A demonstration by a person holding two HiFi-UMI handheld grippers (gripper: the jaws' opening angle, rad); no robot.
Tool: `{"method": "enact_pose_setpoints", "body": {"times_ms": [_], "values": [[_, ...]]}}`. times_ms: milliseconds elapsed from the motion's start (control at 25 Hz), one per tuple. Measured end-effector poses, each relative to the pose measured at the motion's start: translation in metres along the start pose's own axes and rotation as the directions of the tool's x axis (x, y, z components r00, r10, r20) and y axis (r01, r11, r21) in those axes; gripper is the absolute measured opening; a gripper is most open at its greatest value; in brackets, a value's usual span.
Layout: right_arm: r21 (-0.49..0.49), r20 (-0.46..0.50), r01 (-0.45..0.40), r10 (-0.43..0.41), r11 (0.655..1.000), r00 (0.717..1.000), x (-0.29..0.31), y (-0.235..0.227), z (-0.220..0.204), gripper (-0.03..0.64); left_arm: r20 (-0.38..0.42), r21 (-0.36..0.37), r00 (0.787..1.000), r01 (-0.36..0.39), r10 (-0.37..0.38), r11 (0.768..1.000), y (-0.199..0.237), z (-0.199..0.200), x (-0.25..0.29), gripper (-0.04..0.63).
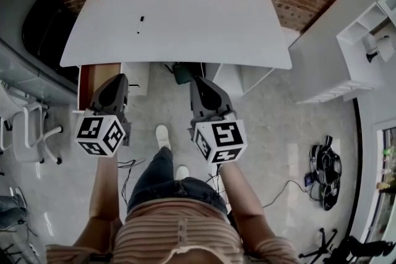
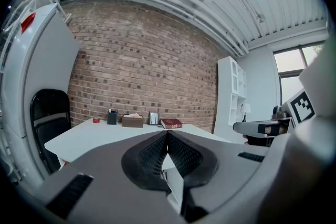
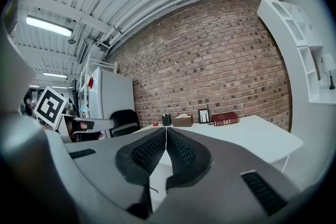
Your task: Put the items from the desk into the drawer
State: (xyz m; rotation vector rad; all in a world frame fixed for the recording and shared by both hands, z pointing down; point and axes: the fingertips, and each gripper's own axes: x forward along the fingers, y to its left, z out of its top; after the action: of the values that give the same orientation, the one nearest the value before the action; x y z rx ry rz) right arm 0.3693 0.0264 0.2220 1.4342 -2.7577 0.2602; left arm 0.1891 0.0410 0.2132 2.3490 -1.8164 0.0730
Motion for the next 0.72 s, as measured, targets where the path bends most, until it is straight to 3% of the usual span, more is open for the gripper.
{"method": "enact_pose_setpoints", "body": {"times_ms": [720], "values": [[0.008, -0.109, 0.01, -0.009, 1.0, 0.994, 0.186, -0.001, 0.0, 0.018, -0.107, -0.039, 0.994, 0.003, -0.008, 0.999, 0.138, -0.002, 0.129, 0.009]]}}
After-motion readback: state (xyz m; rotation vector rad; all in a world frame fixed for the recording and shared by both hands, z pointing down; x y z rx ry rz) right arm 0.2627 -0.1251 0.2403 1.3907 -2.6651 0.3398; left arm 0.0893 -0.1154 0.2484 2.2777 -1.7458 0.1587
